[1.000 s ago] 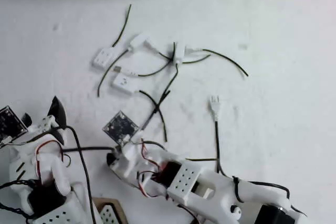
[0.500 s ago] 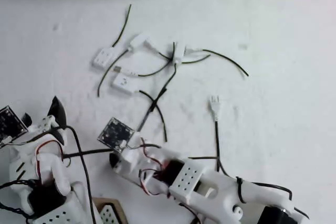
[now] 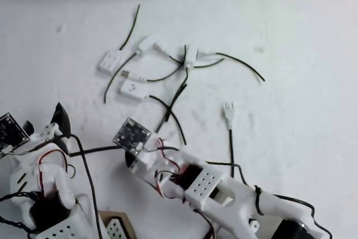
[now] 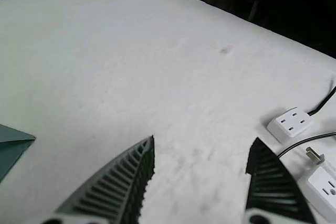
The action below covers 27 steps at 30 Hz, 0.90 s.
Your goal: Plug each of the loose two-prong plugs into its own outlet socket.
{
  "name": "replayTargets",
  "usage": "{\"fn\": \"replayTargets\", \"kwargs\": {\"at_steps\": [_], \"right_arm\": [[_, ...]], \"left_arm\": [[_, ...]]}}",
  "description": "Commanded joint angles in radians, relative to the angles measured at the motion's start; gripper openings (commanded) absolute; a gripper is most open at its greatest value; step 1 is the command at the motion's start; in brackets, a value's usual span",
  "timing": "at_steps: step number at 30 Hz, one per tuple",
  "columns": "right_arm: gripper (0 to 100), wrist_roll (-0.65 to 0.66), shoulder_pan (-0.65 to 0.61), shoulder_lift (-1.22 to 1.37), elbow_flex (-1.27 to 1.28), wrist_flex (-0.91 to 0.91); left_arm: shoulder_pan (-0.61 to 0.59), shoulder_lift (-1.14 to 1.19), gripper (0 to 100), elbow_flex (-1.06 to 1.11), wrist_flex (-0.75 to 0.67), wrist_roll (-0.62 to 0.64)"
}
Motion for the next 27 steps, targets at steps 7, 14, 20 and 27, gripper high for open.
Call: {"fn": "replayTargets", "kwargs": {"at_steps": [7,14,20,27], "right_arm": [[1.7,0.014,-0.005,0.01,0.15,-0.259],[1.7,0.014,0.039,0.001,0.18,-0.272],[1.7,0.014,0.054,-0.077,0.178,-0.139],[1.7,0.014,0.053,-0.262,0.178,0.156]], "left_arm": [[-0.01,-0.007,28,0.003,-0.023,0.002],[-0.01,-0.007,28,0.009,-0.025,0.002],[-0.01,-0.007,28,0.009,-0.025,0.002],[-0.008,-0.007,28,0.009,-0.025,0.002]]}}
